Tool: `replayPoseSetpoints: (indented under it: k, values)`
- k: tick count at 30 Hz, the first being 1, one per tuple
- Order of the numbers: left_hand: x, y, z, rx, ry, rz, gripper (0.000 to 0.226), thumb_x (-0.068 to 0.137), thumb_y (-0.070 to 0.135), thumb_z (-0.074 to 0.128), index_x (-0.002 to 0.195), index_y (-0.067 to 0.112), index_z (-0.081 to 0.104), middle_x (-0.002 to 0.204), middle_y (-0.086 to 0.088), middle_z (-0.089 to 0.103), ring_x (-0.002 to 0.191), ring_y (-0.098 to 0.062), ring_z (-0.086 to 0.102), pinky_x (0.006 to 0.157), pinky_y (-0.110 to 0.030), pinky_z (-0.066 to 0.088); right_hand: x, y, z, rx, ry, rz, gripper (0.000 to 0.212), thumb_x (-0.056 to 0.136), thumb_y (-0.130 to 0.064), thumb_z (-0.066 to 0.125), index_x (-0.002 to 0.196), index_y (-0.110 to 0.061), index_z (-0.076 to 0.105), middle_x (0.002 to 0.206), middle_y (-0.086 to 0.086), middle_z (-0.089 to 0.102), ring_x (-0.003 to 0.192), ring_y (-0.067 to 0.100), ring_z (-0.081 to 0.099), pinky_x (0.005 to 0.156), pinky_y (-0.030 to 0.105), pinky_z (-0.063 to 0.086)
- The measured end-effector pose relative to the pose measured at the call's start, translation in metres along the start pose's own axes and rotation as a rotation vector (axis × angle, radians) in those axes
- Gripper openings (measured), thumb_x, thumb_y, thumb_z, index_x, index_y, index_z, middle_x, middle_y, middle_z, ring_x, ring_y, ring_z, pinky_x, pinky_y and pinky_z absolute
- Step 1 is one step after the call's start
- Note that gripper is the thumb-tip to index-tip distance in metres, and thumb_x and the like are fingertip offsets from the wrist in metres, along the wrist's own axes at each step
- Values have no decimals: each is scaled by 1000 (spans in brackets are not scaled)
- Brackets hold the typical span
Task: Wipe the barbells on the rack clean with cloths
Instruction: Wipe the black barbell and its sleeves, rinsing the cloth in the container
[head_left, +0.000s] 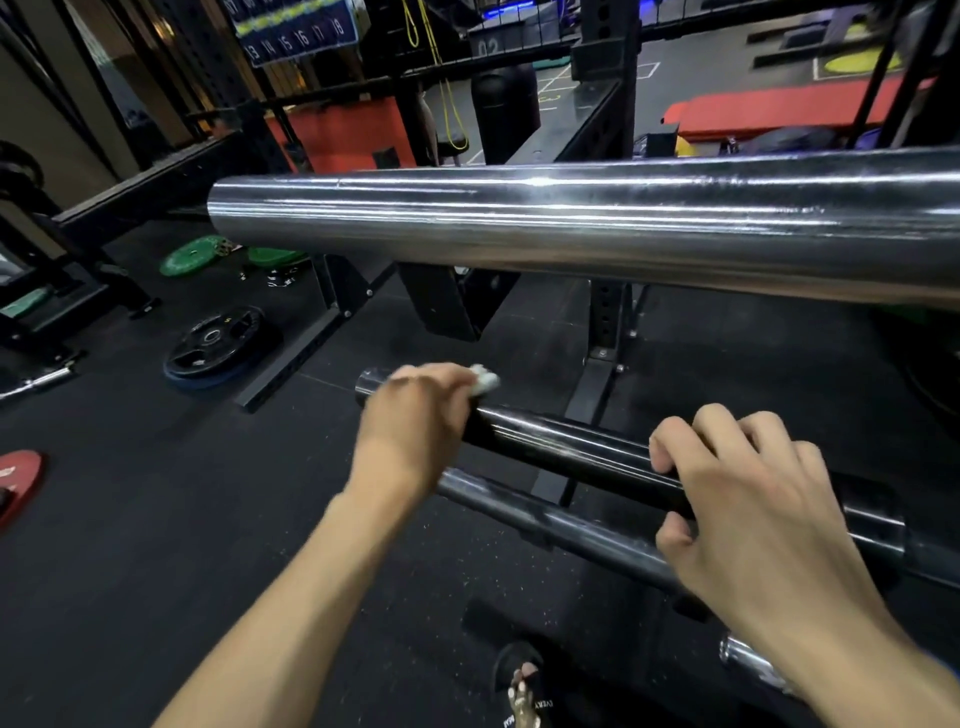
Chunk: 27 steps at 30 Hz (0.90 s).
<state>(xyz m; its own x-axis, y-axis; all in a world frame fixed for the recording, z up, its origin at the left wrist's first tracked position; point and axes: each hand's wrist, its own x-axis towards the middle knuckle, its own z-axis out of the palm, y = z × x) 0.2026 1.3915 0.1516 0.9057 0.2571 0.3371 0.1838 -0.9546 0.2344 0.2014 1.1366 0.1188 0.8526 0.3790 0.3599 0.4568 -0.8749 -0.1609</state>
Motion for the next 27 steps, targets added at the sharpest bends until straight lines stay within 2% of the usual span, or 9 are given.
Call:
replayPoseSetpoints:
  k: [3, 6, 8, 13, 16, 19, 22, 24, 27]
  values:
    - [2, 5, -2, -56, 26, -82, 21, 98, 20, 62, 110, 27, 77, 108, 3, 77, 101, -23, 68, 85, -27, 45, 2, -1, -2, 10, -7, -4, 53, 48, -1, 82, 89, -22, 55, 83, -6, 42, 75, 21, 38, 63, 38, 41]
    - [-24, 52, 6, -106, -147, 113, 25, 103, 28, 52, 116, 35, 73, 124, 13, 69, 108, -16, 63, 93, -33, 53, 5, -2, -2, 12, -26, -21, 59, 47, 5, 83, 92, -22, 56, 84, -6, 40, 75, 21, 39, 63, 39, 44]
    - [-27, 49, 7, -85, -142, 172, 25, 103, 27, 52, 118, 35, 72, 126, 13, 69, 106, -17, 64, 88, -38, 56, 6, 0, -3, 17, -45, -30, 61, 47, 5, 85, 93, -23, 55, 85, -7, 38, 74, 20, 38, 63, 37, 45]
    - [4, -17, -10, 14, 93, -234, 16, 95, 23, 66, 105, 29, 78, 96, 0, 78, 90, -24, 73, 73, -28, 49, 5, 4, -4, 70, -68, -15, 63, 52, 1, 87, 98, -24, 52, 91, -7, 40, 78, 19, 41, 69, 36, 43]
    - [-15, 28, 0, -71, 9, -61, 19, 95, 26, 65, 107, 34, 77, 111, 9, 76, 97, -18, 71, 79, -27, 51, 4, 4, -6, 161, -131, -28, 66, 62, 0, 83, 102, -30, 40, 96, -8, 34, 79, 16, 44, 71, 30, 41]
    - [-33, 54, 4, -112, -58, 137, 23, 97, 23, 63, 111, 38, 73, 119, 13, 72, 100, -21, 69, 81, -35, 58, 2, 4, -10, 197, -155, -34, 63, 69, -2, 81, 103, -31, 37, 97, -8, 33, 77, 13, 47, 68, 25, 37]
    - [-8, 18, -3, 37, -7, -61, 19, 98, 25, 62, 109, 32, 76, 104, 2, 77, 95, -25, 70, 77, -33, 52, 2, 3, -11, 189, -168, -15, 57, 74, -6, 81, 105, -30, 40, 98, -8, 34, 78, 11, 49, 68, 22, 37]
    - [-1, 7, -8, 9, 41, -197, 17, 98, 24, 63, 105, 30, 77, 98, 1, 78, 92, -24, 71, 77, -30, 48, 2, 3, -12, 171, -183, -3, 55, 74, -7, 82, 107, -28, 42, 97, -8, 35, 77, 11, 49, 68, 23, 40]
    - [-15, 42, 2, -35, -71, -60, 23, 99, 24, 59, 113, 34, 75, 113, 8, 75, 103, -20, 69, 86, -24, 49, 3, 2, -14, 162, -197, -17, 52, 73, -10, 82, 105, -27, 44, 96, -7, 36, 74, 12, 49, 66, 26, 48]
